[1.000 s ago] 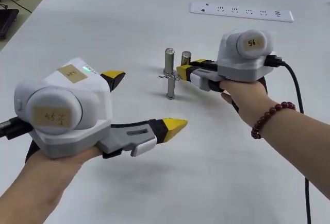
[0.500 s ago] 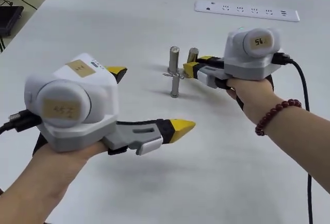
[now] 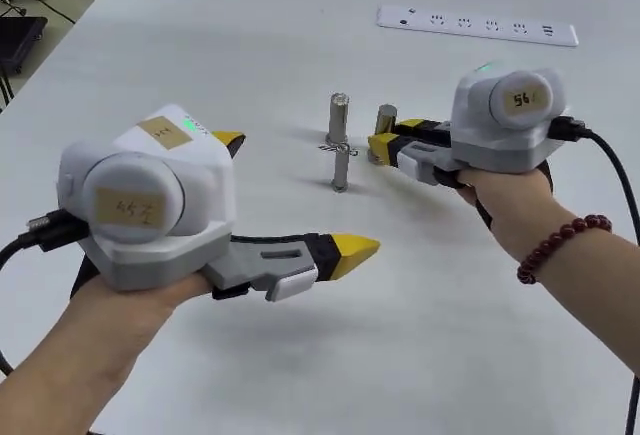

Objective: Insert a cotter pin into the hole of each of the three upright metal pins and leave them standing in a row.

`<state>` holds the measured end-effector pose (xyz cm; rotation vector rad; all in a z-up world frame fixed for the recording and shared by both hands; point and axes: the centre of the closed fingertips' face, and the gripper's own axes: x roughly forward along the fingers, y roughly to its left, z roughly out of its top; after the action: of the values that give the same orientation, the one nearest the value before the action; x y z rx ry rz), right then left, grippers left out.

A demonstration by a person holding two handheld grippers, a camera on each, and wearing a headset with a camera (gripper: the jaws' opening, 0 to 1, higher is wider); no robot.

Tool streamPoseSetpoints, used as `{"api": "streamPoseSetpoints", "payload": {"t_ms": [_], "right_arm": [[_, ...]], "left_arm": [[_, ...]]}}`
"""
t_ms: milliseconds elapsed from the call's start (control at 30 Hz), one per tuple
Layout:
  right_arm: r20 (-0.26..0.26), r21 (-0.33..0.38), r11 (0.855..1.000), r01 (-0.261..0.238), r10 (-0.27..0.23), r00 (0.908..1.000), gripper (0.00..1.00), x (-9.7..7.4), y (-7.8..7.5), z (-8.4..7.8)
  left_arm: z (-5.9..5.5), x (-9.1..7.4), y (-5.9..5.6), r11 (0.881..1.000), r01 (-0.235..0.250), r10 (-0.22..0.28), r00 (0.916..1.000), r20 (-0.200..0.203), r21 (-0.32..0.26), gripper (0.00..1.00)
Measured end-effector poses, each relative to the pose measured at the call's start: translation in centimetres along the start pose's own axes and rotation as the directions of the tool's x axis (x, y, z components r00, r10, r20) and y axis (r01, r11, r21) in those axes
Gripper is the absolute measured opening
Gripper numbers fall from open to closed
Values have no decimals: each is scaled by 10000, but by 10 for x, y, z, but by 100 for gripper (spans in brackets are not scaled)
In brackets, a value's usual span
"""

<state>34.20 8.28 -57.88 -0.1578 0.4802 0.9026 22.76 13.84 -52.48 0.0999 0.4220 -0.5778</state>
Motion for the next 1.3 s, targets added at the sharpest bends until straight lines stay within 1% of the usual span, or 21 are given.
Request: {"api": "streamPoseSetpoints", "payload": {"t_ms": [67, 133, 200, 267, 533, 667, 733, 867, 967, 1100, 1300], "right_arm": [[15, -77, 10000, -22, 22, 10000, 7, -6, 1, -2], [-9, -70, 9999, -115, 115, 9999, 7, -10, 5, -4], [-136, -303, 9995, -117, 113, 9998, 7, -17, 9, -8], [-208, -385, 9992, -123, 115, 9997, 7, -22, 6, -11], [-184, -501, 9982, -319, 310, 9993, 7, -45, 24, -19], [-156, -473, 9982, -356, 348, 9993, 7, -52, 31, -24], [-182, -385, 9983, -428, 422, 9989, 7, -52, 28, -28], [-234, -383, 9978, -543, 535, 9983, 7, -57, 37, -34], [-252, -405, 9974, -602, 592, 9979, 7, -59, 41, -37], [-415, -723, 9954, -636, 607, 9973, 7, -60, 45, -42], [-354, -694, 9954, -664, 641, 9973, 8, -61, 48, -44]], "left_arm": [[0, 0, 0, 10000, 6, -6, 10000, -48, 76, 99], [0, 0, -1, 9999, -1, 2, 10000, -68, 104, 99], [1, 0, -1, 9999, 12, -11, 10000, -47, 129, 99], [1, 0, -1, 10000, 2, -2, 10000, -28, 99, 99], [2, -1, -2, 10000, 64, -64, 10000, 51, -16, 99], [3, -1, -3, 10000, 97, -97, 9999, 71, -5, 99], [2, -1, -4, 9999, 127, -127, 9999, 67, -12, 99], [2, -1, -5, 9998, 174, -173, 9998, 41, -17, 99], [1, -1, -6, 9998, 196, -196, 9998, 30, -34, 99], [1, -1, -5, 9998, 177, -177, 9998, 23, -37, 99], [0, 0, -7, 9997, 229, -229, 9997, -56, -7, 99]]}}
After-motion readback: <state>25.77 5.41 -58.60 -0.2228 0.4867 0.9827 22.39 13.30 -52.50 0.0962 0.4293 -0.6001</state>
